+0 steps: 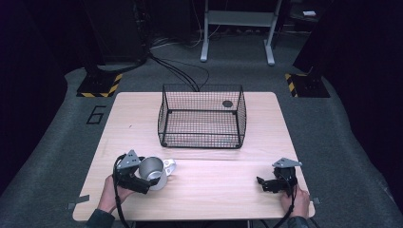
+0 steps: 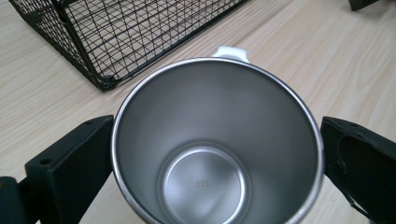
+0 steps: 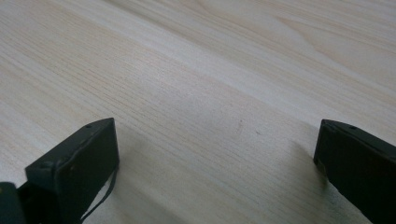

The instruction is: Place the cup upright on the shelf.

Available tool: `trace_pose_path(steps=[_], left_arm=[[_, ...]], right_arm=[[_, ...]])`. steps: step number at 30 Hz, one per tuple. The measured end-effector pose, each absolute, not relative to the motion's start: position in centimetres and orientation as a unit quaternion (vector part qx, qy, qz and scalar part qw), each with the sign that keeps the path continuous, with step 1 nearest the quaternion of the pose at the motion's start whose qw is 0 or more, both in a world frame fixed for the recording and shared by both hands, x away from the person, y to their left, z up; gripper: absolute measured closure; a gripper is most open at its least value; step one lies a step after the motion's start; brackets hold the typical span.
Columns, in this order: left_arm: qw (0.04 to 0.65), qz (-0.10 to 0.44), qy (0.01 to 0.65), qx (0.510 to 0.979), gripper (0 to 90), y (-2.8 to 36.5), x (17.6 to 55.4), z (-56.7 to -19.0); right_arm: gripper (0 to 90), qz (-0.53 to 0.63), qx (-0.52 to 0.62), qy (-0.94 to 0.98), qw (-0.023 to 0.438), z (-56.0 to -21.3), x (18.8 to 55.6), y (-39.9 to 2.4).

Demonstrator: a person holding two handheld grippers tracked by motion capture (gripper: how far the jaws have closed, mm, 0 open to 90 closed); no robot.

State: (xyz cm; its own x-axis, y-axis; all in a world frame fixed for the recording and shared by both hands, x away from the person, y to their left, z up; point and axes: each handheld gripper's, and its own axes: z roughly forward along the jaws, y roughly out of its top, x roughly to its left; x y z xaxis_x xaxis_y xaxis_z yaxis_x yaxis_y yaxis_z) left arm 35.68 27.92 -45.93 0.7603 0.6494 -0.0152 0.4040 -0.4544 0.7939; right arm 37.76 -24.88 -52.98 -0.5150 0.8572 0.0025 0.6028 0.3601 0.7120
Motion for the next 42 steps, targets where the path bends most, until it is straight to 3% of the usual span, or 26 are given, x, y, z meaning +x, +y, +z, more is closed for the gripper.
trace_pose_path(steps=[7,42], left_arm=[[0.42,0.151,0.314,0.838,4.9,27.5,36.0,-46.3],[0.428,0.163,0.323,0.828,6.2,27.5,35.2,-45.2]], right_arm=[[0.0,0.336,0.455,0.803,0.189,-53.0,37.8,-24.9],[0.0,0.337,0.454,0.803,0.189,-53.0,37.8,-24.9]])
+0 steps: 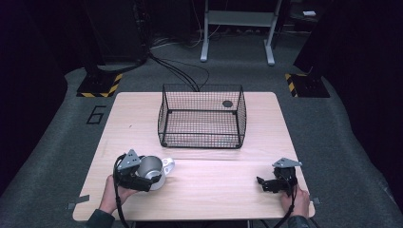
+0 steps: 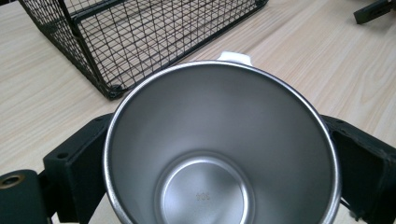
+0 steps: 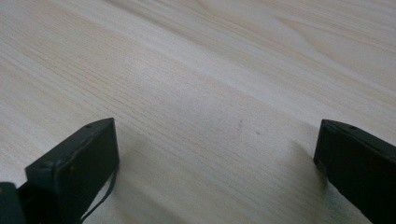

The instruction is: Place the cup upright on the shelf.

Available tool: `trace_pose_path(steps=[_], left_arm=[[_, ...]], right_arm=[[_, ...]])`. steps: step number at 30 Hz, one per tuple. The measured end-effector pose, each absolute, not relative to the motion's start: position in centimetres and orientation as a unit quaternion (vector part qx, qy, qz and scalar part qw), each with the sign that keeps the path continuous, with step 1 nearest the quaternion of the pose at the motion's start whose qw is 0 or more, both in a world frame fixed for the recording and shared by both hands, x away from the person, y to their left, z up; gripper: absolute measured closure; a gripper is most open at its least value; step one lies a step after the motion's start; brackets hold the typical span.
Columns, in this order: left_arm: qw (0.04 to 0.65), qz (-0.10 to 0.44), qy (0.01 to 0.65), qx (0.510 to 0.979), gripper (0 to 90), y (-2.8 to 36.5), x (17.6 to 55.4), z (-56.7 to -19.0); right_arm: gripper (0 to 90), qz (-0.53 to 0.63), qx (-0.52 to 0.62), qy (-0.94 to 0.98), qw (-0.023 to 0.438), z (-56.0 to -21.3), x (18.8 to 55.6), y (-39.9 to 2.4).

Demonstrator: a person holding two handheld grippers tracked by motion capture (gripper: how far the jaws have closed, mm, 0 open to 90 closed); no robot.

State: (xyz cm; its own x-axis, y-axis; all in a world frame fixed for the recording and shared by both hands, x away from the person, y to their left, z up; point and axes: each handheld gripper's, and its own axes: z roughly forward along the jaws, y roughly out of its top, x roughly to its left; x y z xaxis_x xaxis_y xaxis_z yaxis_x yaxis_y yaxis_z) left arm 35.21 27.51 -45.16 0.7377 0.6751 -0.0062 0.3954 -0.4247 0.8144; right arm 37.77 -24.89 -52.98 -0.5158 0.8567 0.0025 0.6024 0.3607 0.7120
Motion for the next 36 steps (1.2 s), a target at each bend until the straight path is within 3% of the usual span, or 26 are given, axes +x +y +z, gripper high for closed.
trace_pose_path(steps=[36], left_arm=[[0.446,0.161,0.296,0.829,6.2,24.7,36.5,-41.5]], right_arm=[[0.0,0.337,0.454,0.803,0.189,-53.0,37.8,-24.9]])
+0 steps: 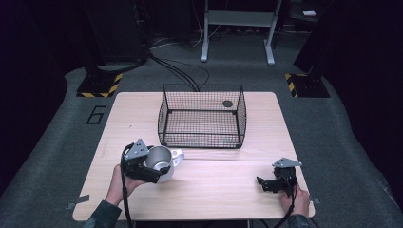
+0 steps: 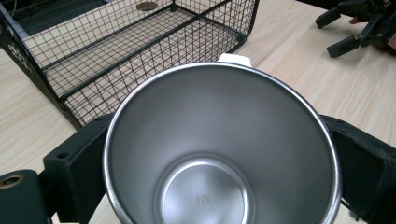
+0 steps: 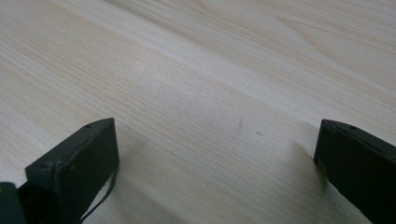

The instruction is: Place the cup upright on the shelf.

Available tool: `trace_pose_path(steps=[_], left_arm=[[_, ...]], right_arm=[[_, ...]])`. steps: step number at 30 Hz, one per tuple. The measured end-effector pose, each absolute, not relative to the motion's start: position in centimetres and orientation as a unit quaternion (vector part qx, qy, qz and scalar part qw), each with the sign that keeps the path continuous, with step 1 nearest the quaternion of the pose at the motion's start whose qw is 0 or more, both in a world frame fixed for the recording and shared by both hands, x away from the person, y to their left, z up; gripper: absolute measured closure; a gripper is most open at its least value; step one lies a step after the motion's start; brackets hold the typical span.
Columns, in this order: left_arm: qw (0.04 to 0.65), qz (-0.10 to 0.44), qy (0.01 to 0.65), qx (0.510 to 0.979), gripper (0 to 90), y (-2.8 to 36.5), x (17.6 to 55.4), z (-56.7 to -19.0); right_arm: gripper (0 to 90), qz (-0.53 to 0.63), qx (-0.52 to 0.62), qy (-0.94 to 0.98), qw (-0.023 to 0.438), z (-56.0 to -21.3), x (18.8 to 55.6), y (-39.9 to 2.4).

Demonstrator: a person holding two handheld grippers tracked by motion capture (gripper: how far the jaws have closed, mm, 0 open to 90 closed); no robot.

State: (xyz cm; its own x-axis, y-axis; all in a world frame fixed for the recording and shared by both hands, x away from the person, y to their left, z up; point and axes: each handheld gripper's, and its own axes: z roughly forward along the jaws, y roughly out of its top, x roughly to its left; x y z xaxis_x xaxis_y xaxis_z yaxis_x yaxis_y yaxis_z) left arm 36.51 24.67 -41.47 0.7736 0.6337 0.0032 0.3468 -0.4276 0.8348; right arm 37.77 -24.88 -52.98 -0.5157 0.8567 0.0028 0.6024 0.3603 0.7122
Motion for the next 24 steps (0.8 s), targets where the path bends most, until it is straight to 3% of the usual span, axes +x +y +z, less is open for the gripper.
trace_pose_path(steps=[24], left_arm=[[0.461,0.155,0.28,0.827,6.2,22.3,38.4,-39.0]], right_arm=[[0.0,0.337,0.453,0.804,0.189,-53.0,37.8,-24.9]])
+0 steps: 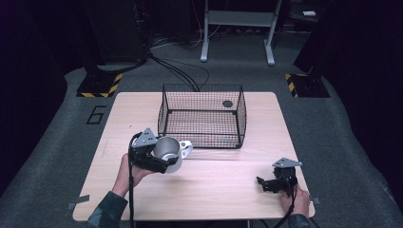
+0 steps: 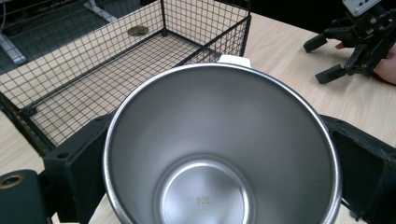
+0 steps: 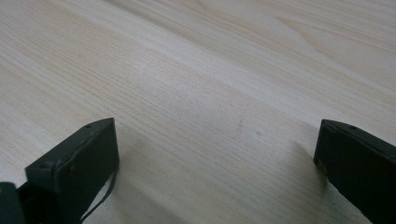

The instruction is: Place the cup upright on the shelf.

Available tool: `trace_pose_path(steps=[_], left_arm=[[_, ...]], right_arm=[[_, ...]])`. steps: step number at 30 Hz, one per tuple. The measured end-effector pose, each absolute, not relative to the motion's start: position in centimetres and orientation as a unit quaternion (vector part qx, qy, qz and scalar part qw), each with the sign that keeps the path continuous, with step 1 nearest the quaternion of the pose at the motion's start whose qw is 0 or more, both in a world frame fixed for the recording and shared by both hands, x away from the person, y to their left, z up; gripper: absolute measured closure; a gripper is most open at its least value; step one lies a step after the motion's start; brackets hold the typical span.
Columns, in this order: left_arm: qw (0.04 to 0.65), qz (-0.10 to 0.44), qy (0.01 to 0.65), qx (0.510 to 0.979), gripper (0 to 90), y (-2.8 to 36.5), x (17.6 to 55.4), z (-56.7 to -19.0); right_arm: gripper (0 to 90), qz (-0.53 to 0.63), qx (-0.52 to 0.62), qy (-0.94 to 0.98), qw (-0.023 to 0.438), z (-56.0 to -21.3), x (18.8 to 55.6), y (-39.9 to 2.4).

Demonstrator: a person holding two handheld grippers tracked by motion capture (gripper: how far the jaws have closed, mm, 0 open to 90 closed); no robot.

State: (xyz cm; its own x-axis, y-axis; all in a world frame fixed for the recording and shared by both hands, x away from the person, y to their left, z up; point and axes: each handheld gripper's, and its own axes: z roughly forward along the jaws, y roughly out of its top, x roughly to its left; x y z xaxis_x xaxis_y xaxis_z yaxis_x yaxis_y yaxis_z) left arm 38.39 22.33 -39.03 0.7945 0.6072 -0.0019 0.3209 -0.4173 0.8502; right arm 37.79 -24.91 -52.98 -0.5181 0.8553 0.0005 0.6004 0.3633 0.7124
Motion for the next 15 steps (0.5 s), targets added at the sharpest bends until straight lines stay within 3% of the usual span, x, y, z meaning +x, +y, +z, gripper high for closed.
trace_pose_path(steps=[15], left_arm=[[0.472,0.153,0.273,0.824,6.2,20.9,40.1,-37.7]], right_arm=[[0.0,0.337,0.454,0.803,0.189,-53.0,37.8,-24.9]])
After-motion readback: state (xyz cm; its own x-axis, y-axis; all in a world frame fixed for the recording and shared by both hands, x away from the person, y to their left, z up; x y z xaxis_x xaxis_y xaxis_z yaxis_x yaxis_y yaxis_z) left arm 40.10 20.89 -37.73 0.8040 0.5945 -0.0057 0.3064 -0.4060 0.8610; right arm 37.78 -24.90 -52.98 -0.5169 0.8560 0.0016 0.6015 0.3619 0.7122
